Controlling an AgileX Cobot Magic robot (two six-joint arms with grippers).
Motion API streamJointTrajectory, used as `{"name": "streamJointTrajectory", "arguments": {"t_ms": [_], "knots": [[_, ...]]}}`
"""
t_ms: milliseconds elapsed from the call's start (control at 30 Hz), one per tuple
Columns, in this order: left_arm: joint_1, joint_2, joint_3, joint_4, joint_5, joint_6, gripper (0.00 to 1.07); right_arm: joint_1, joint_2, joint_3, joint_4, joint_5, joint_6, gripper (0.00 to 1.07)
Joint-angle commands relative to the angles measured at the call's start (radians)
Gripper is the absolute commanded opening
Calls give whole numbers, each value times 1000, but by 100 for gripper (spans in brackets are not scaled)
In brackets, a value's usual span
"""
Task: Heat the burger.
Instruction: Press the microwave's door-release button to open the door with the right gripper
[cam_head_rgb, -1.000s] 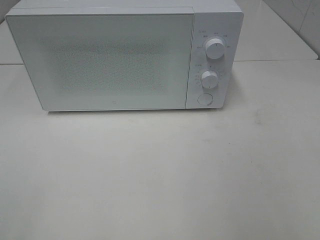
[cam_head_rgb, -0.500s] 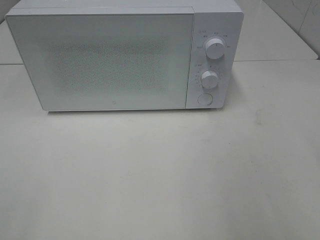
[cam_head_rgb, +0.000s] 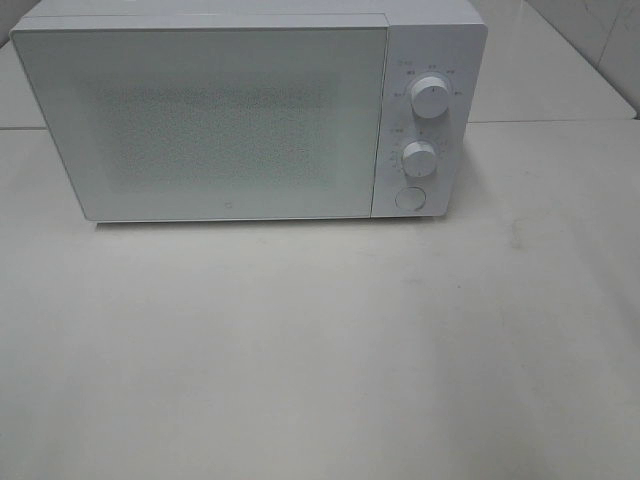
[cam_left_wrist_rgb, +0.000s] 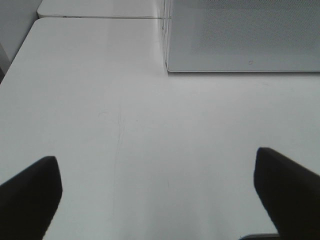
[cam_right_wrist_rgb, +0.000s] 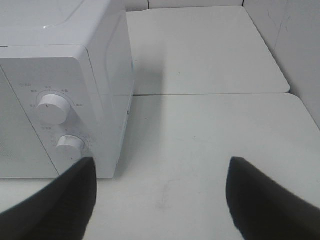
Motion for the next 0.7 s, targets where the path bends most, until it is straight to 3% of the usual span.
{"name": "streamJointTrajectory", "arguments": {"t_ms": [33, 367, 533, 700], "knots": [[3, -15, 1, -2, -11, -4, 99, -3, 82, -3, -5, -113, -9, 71], [3, -15, 1, -2, -11, -4, 99, -3, 230, 9, -9, -289, -9, 71], [3, -15, 1, -2, -11, -4, 99, -3, 294, 117, -9, -541, -9, 71], [3, -15, 1, -2, -11, -4, 99, -3, 352, 189, -4, -664, -18, 71]]}}
